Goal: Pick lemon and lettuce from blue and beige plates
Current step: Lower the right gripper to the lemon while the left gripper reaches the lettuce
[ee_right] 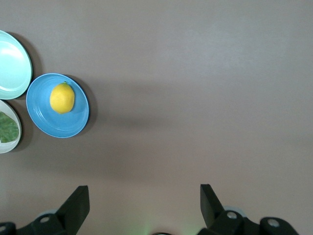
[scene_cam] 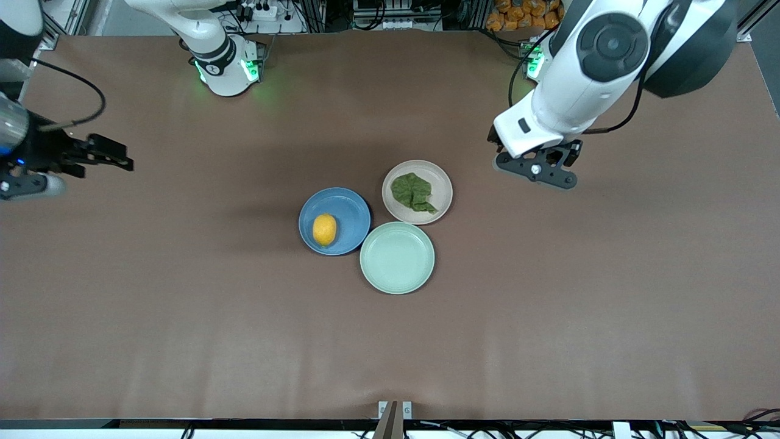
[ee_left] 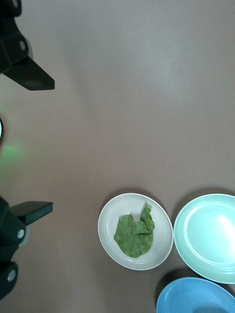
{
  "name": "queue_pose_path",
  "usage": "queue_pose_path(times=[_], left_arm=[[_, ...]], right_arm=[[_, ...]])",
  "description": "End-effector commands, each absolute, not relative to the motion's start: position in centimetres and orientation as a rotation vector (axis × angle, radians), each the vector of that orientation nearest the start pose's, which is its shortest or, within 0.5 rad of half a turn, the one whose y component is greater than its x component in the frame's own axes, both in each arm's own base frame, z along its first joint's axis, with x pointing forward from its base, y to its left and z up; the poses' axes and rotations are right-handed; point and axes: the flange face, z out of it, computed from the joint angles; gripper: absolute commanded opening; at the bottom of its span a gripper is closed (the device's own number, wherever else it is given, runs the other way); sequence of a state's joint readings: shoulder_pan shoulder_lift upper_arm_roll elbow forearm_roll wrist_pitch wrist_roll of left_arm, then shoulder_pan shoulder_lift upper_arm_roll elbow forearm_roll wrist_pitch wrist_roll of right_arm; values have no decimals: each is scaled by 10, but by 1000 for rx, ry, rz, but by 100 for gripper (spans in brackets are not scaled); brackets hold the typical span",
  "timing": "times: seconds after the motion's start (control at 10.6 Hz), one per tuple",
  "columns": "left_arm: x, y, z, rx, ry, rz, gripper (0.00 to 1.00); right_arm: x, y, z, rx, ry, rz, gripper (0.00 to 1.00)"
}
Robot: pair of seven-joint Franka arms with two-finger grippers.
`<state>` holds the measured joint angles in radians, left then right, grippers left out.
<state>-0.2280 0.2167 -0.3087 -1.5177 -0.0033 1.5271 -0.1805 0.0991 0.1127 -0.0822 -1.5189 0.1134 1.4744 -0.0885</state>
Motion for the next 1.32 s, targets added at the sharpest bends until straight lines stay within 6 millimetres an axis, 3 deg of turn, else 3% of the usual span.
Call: queue_pose_path(times=[0.0,0.19,0.57,0.94,1.23], left_arm=[[542,-316,481,-3141,530,411,100],[540,-352,437,-3142,454,417,100],[511,-435,365,-3136,317,346,100],[496,-466,307,-3101,316,334,100],[491,-476,269,-3096,336,356,100]], right_arm=[[583,47,567,-2992,-139,238,100],[593,79,548,-3008,-78,221,100],[596,113,500,-2991,-26,162,100],[588,187,445,-3010,105,148,100],[573,226,403,-3017,144,115,100]])
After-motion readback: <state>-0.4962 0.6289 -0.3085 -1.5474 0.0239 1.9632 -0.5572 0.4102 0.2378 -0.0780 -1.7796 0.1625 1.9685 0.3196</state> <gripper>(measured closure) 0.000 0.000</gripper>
